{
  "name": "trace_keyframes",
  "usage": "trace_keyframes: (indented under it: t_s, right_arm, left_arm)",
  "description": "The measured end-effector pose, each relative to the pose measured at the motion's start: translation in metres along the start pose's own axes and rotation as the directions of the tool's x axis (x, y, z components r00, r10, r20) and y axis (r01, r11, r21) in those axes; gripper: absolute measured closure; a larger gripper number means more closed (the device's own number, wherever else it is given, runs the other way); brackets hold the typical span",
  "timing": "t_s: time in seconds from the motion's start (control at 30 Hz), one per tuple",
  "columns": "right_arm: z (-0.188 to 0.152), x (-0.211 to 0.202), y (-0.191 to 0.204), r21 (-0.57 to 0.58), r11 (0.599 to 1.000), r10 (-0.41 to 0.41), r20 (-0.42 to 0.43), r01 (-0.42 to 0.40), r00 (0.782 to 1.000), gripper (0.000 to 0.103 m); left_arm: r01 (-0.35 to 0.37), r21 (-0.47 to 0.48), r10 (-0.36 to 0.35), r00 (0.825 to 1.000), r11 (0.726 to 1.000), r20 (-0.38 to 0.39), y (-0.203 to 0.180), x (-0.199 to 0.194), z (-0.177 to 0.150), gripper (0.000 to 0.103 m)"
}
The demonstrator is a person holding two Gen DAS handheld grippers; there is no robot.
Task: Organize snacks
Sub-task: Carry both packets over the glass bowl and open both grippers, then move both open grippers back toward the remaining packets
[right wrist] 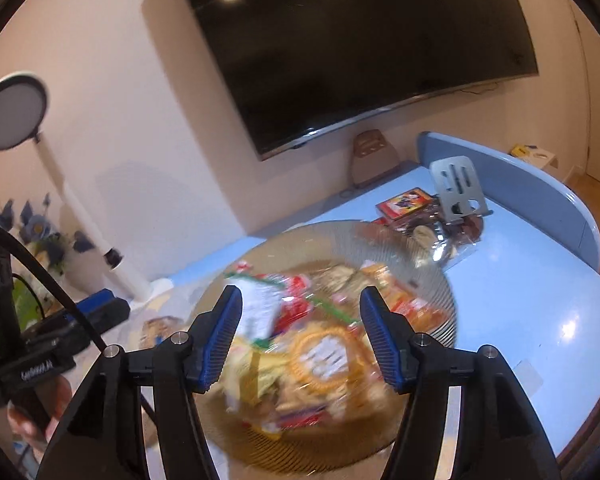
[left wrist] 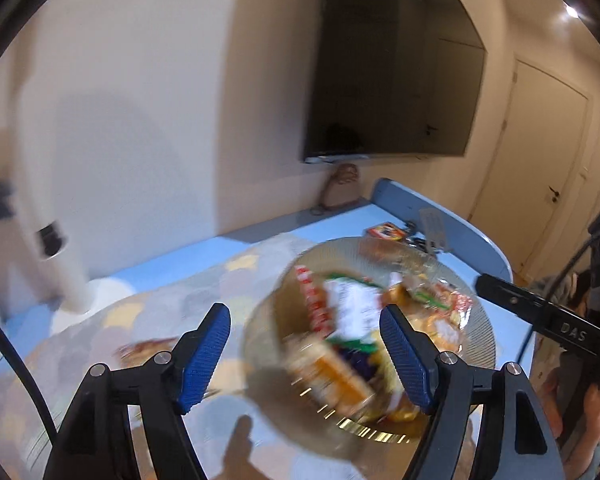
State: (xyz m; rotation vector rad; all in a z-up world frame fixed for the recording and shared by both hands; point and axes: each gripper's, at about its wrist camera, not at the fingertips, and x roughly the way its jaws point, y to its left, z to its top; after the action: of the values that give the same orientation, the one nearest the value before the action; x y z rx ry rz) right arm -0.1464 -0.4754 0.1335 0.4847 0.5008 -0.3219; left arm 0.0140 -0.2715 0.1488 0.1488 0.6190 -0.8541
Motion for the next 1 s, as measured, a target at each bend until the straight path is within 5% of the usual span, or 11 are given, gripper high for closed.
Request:
trace_keyframes:
  t_s: [0.33, 0.5, 0.57, 0.67, 0.8, 0.9, 1.0]
  right_arm:
    - [-0.041, -0.018, 0.105, -0.151, 0.974, 0.158, -0.061, -0.166, 0.985, 0.042]
    - [-0.083, 0.004, 0.157, -0.247, 0.944, 0.183, -0.164, -0.220, 0.969, 0.036]
    - [-0.105, 0.019, 0.173, -0.279, 0.932, 0.175, -0.210, -0.230, 0.962, 0.032]
    - [-0.138, 0.048, 0.188, -0.337, 0.918, 0.126, -0.256, -0.211, 0.958, 0.031]
    - [-0.174, 0.084, 0.193, -0.407, 0.902, 0.019, -0.293, -0.143, 0.956, 0.032]
    - [-0.176, 0.088, 0.195, -0.435, 0.896, -0.049, -0.297, -0.090, 0.954, 0.027]
    - [-0.175, 0.089, 0.191, -0.423, 0.901, -0.048, -0.308, -0.092, 0.950, 0.017]
  left_arm:
    - [-0.174, -0.090, 0.180, 0.982, 0.981, 0.064, 0.081, -0.111, -0.058, 0.028]
    - [-0.223, -0.186, 0.230, 0.973, 0.957, 0.017, 0.136, -0.138, -0.105, 0.028]
    - [-0.260, -0.216, 0.262, 0.965, 0.941, -0.020, 0.156, -0.135, -0.126, 0.028]
    - [-0.369, -0.232, 0.357, 0.929, 0.900, -0.095, 0.187, -0.121, -0.159, 0.028]
    - [-0.438, -0.275, 0.390, 0.896, 0.856, -0.213, 0.218, -0.091, -0.195, 0.029]
    - [-0.425, -0.293, 0.372, 0.902, 0.857, -0.220, 0.220, -0.088, -0.195, 0.033]
    - [-0.457, -0.253, 0.406, 0.885, 0.853, -0.230, 0.212, -0.086, -0.198, 0.033]
